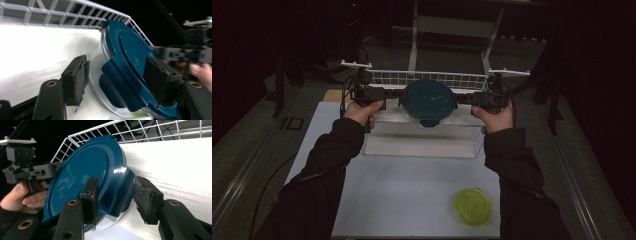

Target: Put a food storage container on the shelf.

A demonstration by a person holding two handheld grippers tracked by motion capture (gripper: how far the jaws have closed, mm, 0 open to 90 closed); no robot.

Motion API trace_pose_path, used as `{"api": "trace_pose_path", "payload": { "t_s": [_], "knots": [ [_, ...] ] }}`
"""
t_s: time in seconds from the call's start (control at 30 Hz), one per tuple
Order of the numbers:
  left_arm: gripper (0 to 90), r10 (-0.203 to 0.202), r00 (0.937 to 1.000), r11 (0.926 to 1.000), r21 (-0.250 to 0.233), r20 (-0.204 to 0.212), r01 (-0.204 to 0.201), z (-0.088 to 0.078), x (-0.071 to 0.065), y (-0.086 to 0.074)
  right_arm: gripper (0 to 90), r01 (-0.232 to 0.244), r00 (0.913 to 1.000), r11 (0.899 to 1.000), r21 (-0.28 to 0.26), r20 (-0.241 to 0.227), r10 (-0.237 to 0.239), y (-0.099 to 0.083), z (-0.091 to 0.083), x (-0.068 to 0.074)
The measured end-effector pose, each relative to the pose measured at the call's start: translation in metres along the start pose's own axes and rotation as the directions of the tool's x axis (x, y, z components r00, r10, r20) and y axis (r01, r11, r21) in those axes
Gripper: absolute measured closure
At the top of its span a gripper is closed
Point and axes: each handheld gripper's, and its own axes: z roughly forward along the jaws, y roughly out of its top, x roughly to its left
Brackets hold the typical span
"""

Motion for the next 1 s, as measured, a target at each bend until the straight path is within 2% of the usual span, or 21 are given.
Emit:
{"api": "trace_pose_path", "payload": {
  "t_s": [0.03,0.07,0.1,0.13,0.17,0.33,0.37,0.4,0.47,0.5,0.6,0.63,0.73,0.8,0.83,0.87,0.9,0.93,0.97,1.0],
  "knots": [
    [29.6,0.014,0.9998,0.9995,-0.028,-0.012,-0.014,-0.005,-0.003,0.001,53.3,0.020,0.9996,1.000,-0.005,0.018,-0.020,0.000,-0.004,0.002],
    [26.7,0.014,0.9998,0.9995,-0.028,-0.012,-0.014,-0.005,-0.003,0.001,53.3,0.020,0.9996,1.000,-0.005,0.018,-0.020,0.000,-0.004,0.002],
    [26.7,0.030,0.9994,0.9990,-0.034,-0.015,-0.031,-0.008,-0.005,0.001,52.5,0.030,0.9993,1.000,-0.008,0.021,-0.030,-0.001,-0.005,0.003],
    [22.8,0.052,0.9984,0.9982,-0.030,-0.019,-0.053,-0.009,-0.007,0.000,51.7,0.036,0.9991,0.999,-0.008,0.021,-0.036,-0.002,-0.007,0.004],
    [16.0,0.097,0.9948,0.9949,-0.023,-0.032,-0.098,-0.011,-0.013,-0.003,51.3,0.047,0.9987,0.999,-0.011,0.021,-0.046,-0.003,-0.010,0.006],
    [9.5,0.136,0.9899,0.9905,-0.012,-0.038,-0.137,-0.019,-0.020,-0.008,51.3,0.092,0.9950,0.996,-0.014,0.040,-0.091,-0.009,-0.016,0.014],
    [3.0,0.142,0.9887,0.9897,-0.017,-0.049,-0.142,-0.024,-0.023,-0.011,51.3,0.105,0.9936,0.994,-0.019,0.042,-0.104,-0.012,-0.019,0.017],
    [0.4,0.142,0.9887,0.9897,-0.017,-0.049,-0.142,-0.024,-0.023,-0.011,51.3,0.105,0.9936,0.994,-0.019,0.042,-0.104,-0.012,-0.019,0.017],
    [0.4,0.160,0.9857,0.9868,-0.020,-0.054,-0.161,-0.030,-0.025,-0.015,51.3,0.117,0.9927,0.993,-0.024,0.031,-0.117,-0.015,-0.023,0.021],
    [0.0,0.172,0.9835,0.9840,-0.038,-0.056,-0.174,-0.033,-0.027,-0.018,51.3,0.131,0.9913,0.991,-0.024,0.018,-0.130,-0.019,-0.025,0.025],
    [0.0,0.223,0.9726,0.9739,-0.028,-0.066,-0.225,-0.041,-0.031,-0.028,51.3,0.149,0.9888,0.989,-0.015,0.009,-0.149,-0.023,-0.027,0.028],
    [0.0,0.234,0.9704,0.9713,-0.027,-0.058,-0.236,-0.045,-0.034,-0.036,51.6,0.157,0.9876,0.987,-0.020,0.000,-0.157,-0.028,-0.028,0.031],
    [0.0,0.241,0.9693,0.9695,-0.033,-0.046,-0.243,-0.050,-0.035,-0.045,52.0,0.167,0.9858,0.986,-0.018,-0.015,-0.167,-0.034,-0.030,0.033],
    [0.0,0.258,0.9647,0.9649,-0.038,-0.053,-0.260,-0.053,-0.036,-0.054,52.8,0.176,0.9839,0.984,-0.012,-0.031,-0.176,-0.040,-0.030,0.036],
    [0.0,0.271,0.9609,0.9614,-0.035,-0.058,-0.273,-0.056,-0.037,-0.064,54.2,0.181,0.9825,0.983,-0.010,-0.042,-0.181,-0.046,-0.030,0.039],
    [0.0,0.271,0.9609,0.9614,-0.035,-0.058,-0.273,-0.056,-0.037,-0.064,54.2,0.181,0.9825,0.983,-0.010,-0.042,-0.181,-0.046,-0.030,0.039],
    [0.0,0.284,0.9566,0.9573,-0.034,-0.063,-0.287,-0.058,-0.038,-0.069,56.6,0.205,0.9781,0.979,-0.002,-0.036,-0.205,-0.052,-0.029,0.044],
    [0.0,0.304,0.9499,0.9510,-0.036,-0.072,-0.307,-0.059,-0.039,-0.074,56.6,0.205,0.9781,0.979,-0.002,-0.036,-0.205,-0.052,-0.029,0.044],
    [0.0,0.335,0.9378,0.9396,-0.042,-0.091,-0.340,-0.063,-0.041,-0.083,61.4,0.216,0.9758,0.976,0.007,-0.038,-0.215,-0.059,-0.027,0.048],
    [0.0,0.335,0.9378,0.9396,-0.042,-0.091,-0.340,-0.063,-0.041,-0.083,61.4,0.216,0.9758,0.976,0.007,-0.038,-0.215,-0.059,-0.027,0.048]
  ]
}}
